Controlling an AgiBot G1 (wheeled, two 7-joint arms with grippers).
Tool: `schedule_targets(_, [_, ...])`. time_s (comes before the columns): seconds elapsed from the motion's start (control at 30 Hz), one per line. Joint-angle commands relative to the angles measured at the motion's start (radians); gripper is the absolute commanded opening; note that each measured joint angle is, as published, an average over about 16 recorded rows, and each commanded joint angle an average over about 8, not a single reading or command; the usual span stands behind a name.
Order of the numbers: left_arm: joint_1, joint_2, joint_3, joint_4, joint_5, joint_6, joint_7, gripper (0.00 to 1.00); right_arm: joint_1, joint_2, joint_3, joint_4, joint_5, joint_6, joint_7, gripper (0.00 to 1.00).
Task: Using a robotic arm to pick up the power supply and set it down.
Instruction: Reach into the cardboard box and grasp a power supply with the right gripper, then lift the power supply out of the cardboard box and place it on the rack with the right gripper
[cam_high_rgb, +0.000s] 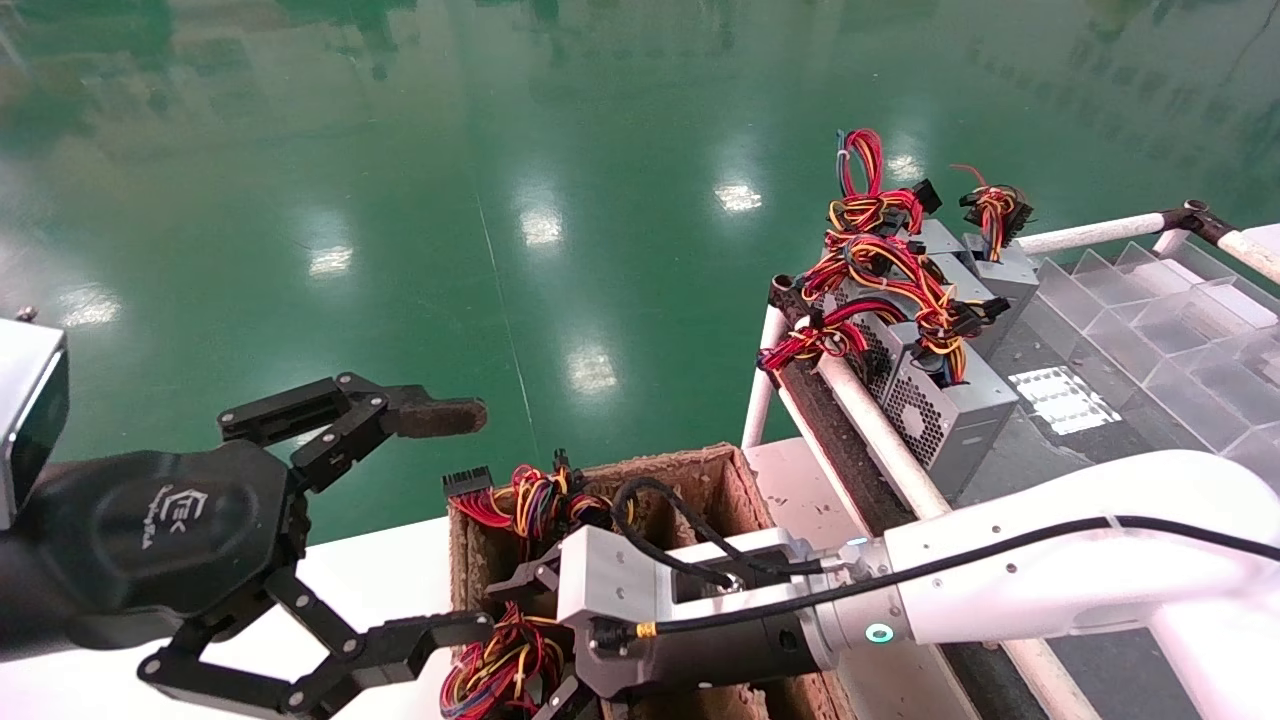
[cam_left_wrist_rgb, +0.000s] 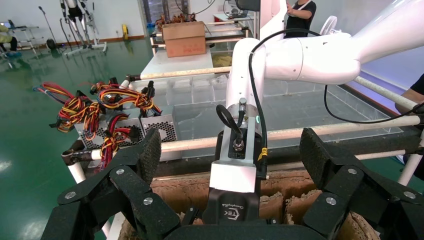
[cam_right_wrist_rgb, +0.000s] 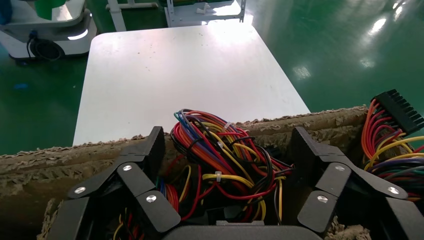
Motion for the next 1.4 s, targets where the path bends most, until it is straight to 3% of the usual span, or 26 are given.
schedule_targets(0.03, [0.000, 0.000, 0.000, 0.000, 0.000, 0.000, 0.000, 1.00, 0.001, -0.003, -0.002, -0.008, -0.004, 0.002, -0.003, 0.00])
schedule_targets(0.9, [0.000, 0.000, 0.000, 0.000, 0.000, 0.000, 0.000, 1.00, 0.018, -0.029, 0.000, -0.074, -0.005, 0.004, -0.041, 0.00])
schedule_targets(1.4, [0.000, 0.000, 0.000, 0.000, 0.000, 0.000, 0.000, 1.00, -0.036, 0.039, 0.092, 0.001, 0.109, 0.055, -0.038, 0.00])
